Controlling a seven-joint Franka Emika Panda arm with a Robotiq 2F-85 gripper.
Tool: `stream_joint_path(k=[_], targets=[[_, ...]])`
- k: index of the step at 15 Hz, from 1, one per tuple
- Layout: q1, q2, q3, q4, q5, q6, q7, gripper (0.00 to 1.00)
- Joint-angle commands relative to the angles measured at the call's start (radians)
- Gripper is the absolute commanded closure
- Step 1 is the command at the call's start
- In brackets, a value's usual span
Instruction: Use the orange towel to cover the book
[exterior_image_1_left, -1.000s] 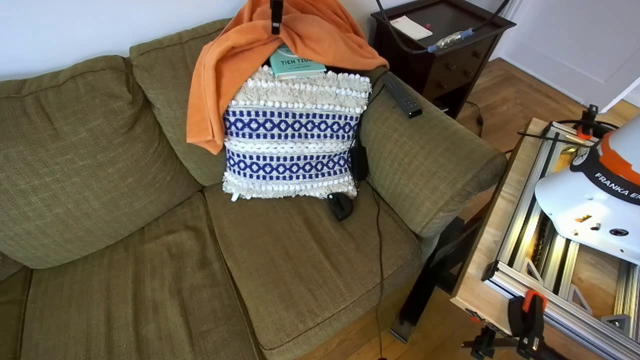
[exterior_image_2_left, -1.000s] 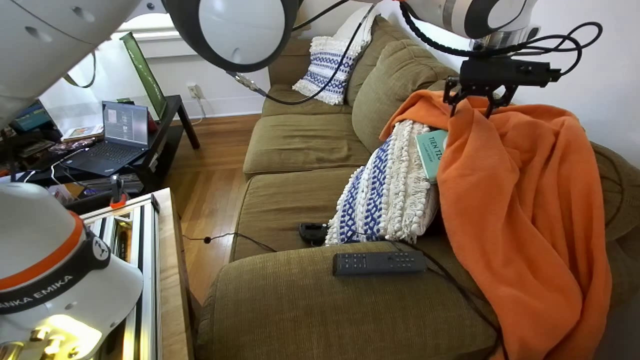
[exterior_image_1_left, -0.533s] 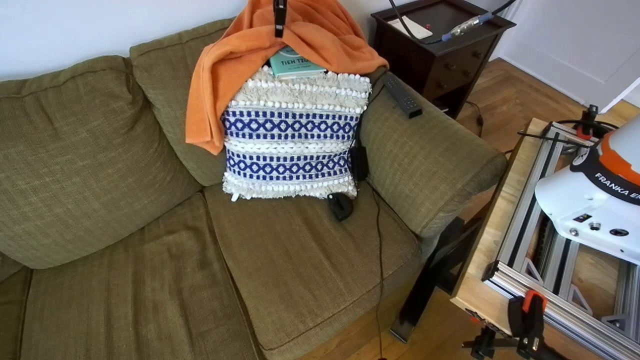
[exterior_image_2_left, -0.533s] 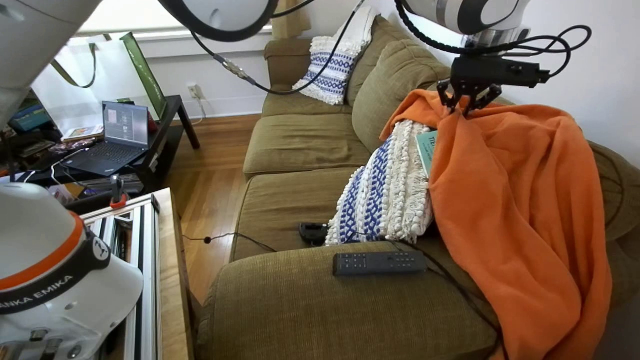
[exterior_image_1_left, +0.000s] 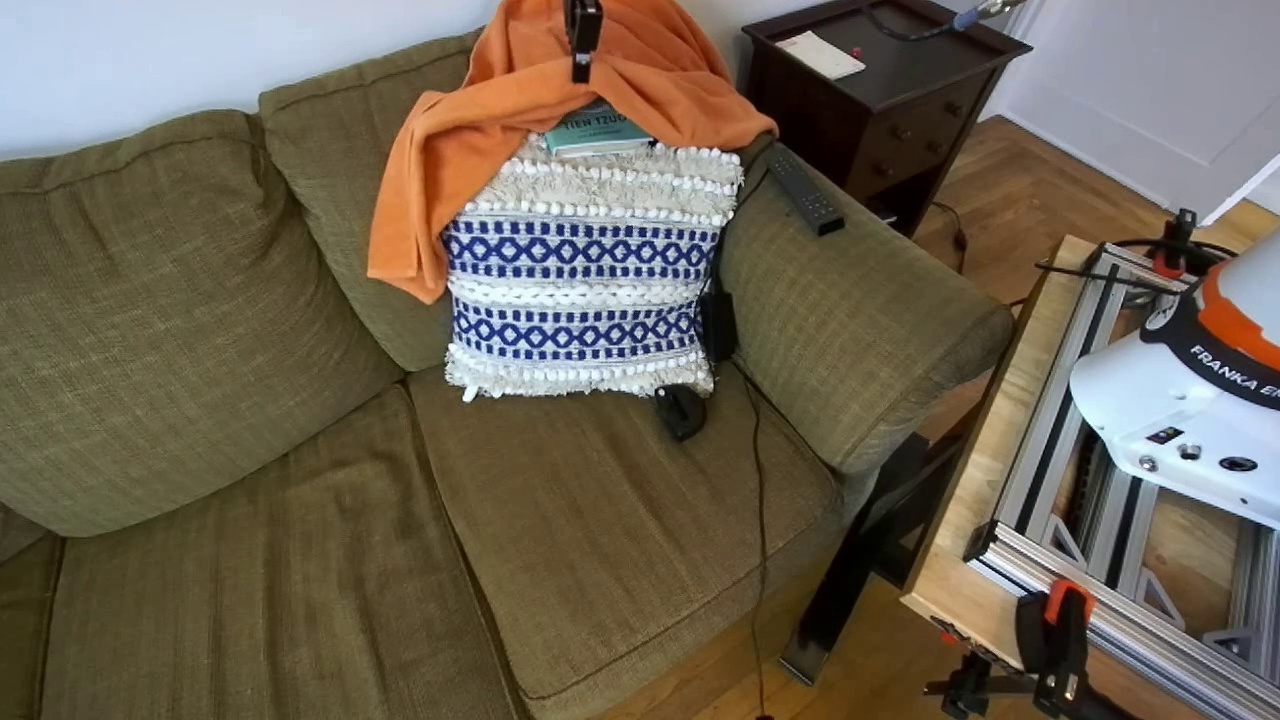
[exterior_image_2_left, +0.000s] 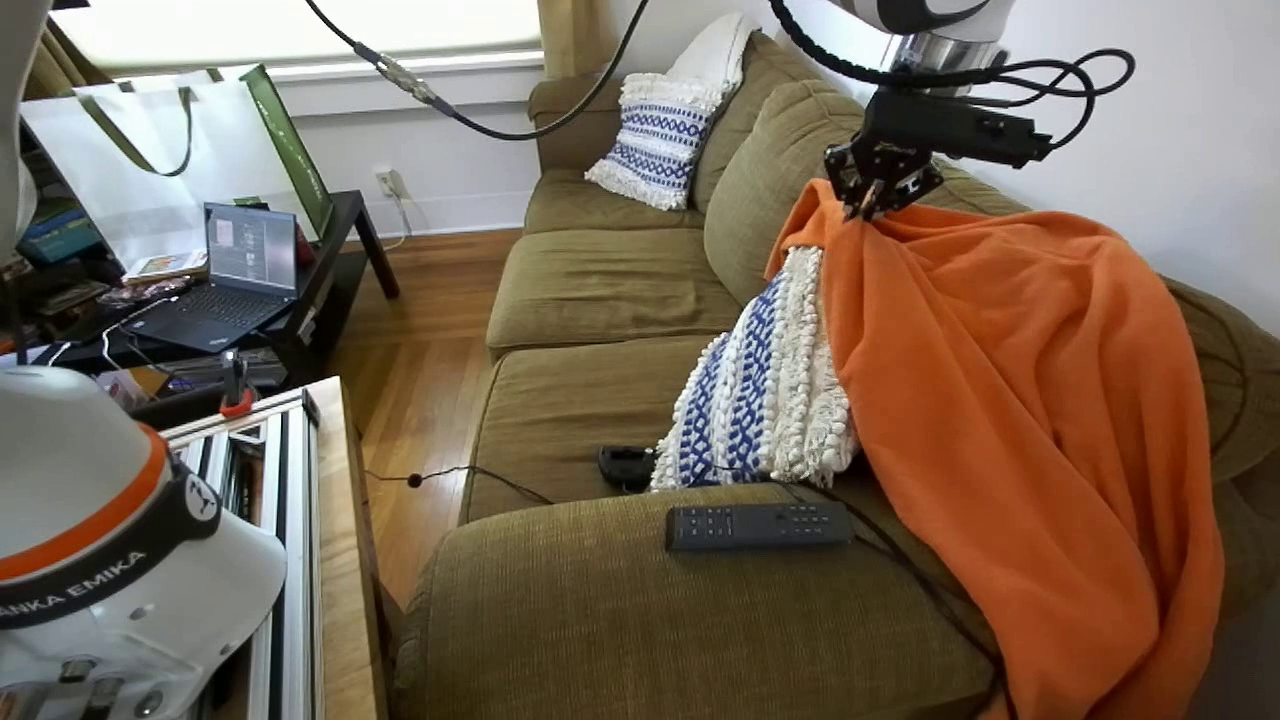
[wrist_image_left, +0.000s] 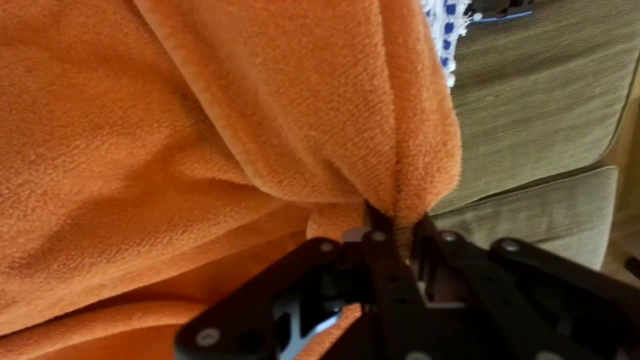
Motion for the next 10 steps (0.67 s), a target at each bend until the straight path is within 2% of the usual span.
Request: stream_joint_path(k=[1, 3, 4, 5, 7, 10], targets=[[-0.039, -0.114, 0.013, -0.164, 0.098, -0.058, -0.084, 0.97], [-0.039, -0.138, 0.005, -0.202, 0.139, -0.086, -0.106, 0.97], [-0.034, -0.144, -0.005, -0.22, 0.145, -0.075, -0.109, 0.62], [-0.031, -0.148, -0.012, -0.237, 0.147, -0.045, -0.121, 0.62], [-0.028, -0.157, -0.022, -0.255, 0.159, -0.029, -0.122, 0.48], [-0.012, -0.177, -0.043, -0.284, 0.141, 0.109, -0.117, 0.26]])
